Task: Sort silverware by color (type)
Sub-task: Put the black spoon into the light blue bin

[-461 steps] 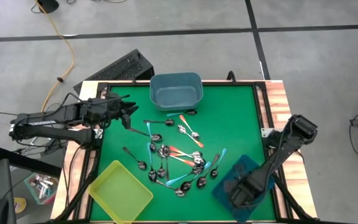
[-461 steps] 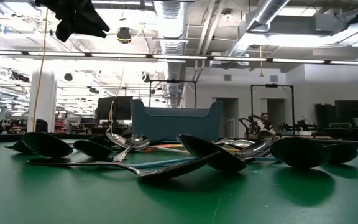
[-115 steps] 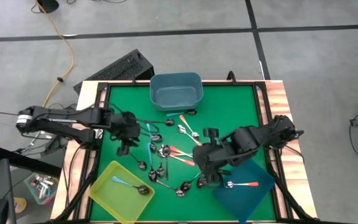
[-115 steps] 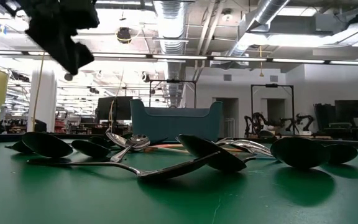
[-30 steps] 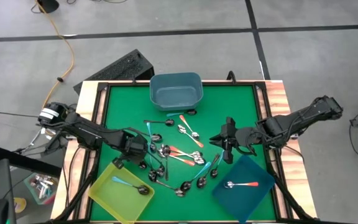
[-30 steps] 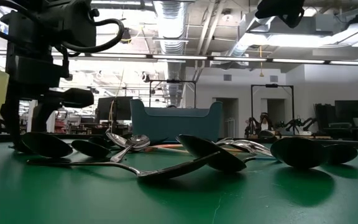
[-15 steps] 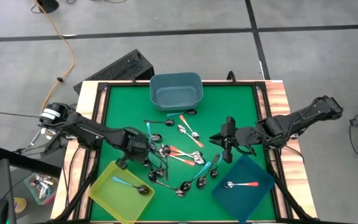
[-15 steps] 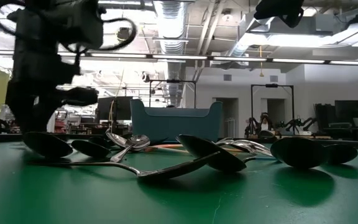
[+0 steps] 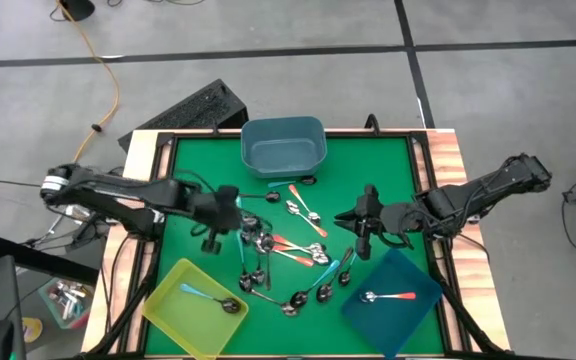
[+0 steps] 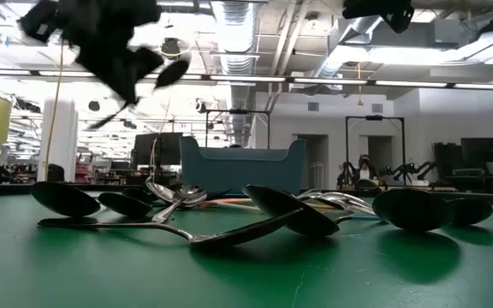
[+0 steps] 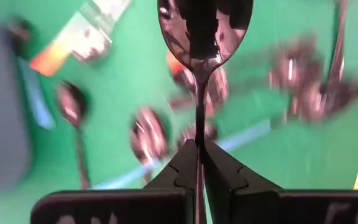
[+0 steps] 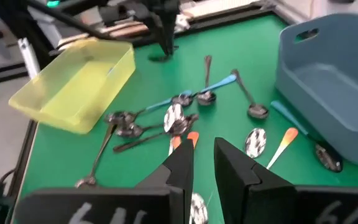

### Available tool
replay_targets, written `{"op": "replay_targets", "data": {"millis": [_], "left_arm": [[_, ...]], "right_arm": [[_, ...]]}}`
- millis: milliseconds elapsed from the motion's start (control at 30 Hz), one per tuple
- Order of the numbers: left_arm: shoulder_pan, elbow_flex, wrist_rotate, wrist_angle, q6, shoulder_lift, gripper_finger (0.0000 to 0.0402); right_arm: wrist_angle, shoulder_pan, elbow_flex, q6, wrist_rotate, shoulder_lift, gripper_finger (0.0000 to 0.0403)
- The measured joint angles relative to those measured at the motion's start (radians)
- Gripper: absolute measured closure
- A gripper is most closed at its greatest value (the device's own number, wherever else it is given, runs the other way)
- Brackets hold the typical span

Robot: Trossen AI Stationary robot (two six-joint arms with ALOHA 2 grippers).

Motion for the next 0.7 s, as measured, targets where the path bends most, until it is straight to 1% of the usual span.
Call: {"op": "replay_targets", "data": {"millis": [100,233,333,467,533,633,700], "left_arm": [[0.030,0.017,0.006,0.128,-0.050,-0.093,0.0401],[0.056,0.018,0.006,0.304,-0.105,-0.192,0.0401],[0.062,0.018,0.007,0.414,-0.149,-0.241,0.0401],[0.062,0.018,0.006,0.513,-0.174,-0.265,0.0401],[0.062,0.018,0.006,0.541,-0.177,-0.263,0.0401],[0.062,0.018,-0.001,0.572,-0.176,-0.247,0.0401],[0.062,0.018,0.000,0.584,-0.177,-0.229,0.0401]], "right_arm": [[0.056,-0.010,0.000,-0.030,0.030,0.000,0.0328],[0.182,-0.047,0.000,-0.086,0.031,0.000,0.0328],[0.287,-0.084,0.000,-0.122,0.030,0.000,0.0328],[0.450,-0.122,0.000,-0.218,0.003,0.005,0.0324],[0.569,-0.135,0.001,-0.271,0.004,0.031,0.0313],[0.675,-0.154,0.007,-0.323,-0.009,0.080,0.0279],[0.688,-0.171,0.033,-0.330,-0.029,0.125,0.0248]]}}
